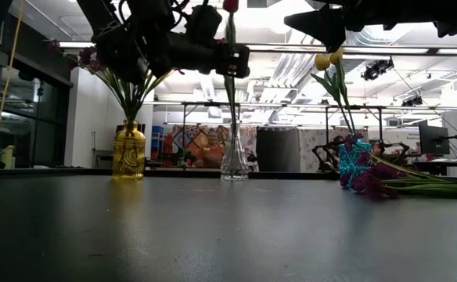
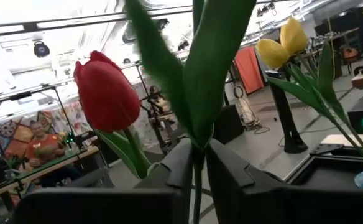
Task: Sort flowers into vase by color
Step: Put the red flower into the transparent flower vase
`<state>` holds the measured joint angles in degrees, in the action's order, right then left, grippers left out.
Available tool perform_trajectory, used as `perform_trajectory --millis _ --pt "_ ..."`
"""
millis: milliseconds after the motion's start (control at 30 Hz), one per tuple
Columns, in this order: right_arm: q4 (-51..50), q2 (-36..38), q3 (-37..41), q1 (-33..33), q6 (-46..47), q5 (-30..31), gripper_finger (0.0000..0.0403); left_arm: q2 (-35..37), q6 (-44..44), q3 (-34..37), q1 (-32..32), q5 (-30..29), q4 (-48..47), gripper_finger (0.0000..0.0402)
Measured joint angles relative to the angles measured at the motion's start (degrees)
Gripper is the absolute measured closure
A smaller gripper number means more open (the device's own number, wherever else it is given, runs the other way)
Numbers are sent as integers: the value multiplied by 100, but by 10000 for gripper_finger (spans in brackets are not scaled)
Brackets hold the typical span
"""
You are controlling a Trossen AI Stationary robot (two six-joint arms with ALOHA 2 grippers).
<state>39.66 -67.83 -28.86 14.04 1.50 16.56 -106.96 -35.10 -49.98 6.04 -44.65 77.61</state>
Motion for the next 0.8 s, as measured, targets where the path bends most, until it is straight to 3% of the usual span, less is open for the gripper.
perform_trajectory --millis 467,800 --pt "0 0 0 0 0 0 116 2 355 0 -2 3 -31 253" --pt "0 0 0 -2 0 0 116 9 -362 -389 -454 -675 -26 235"
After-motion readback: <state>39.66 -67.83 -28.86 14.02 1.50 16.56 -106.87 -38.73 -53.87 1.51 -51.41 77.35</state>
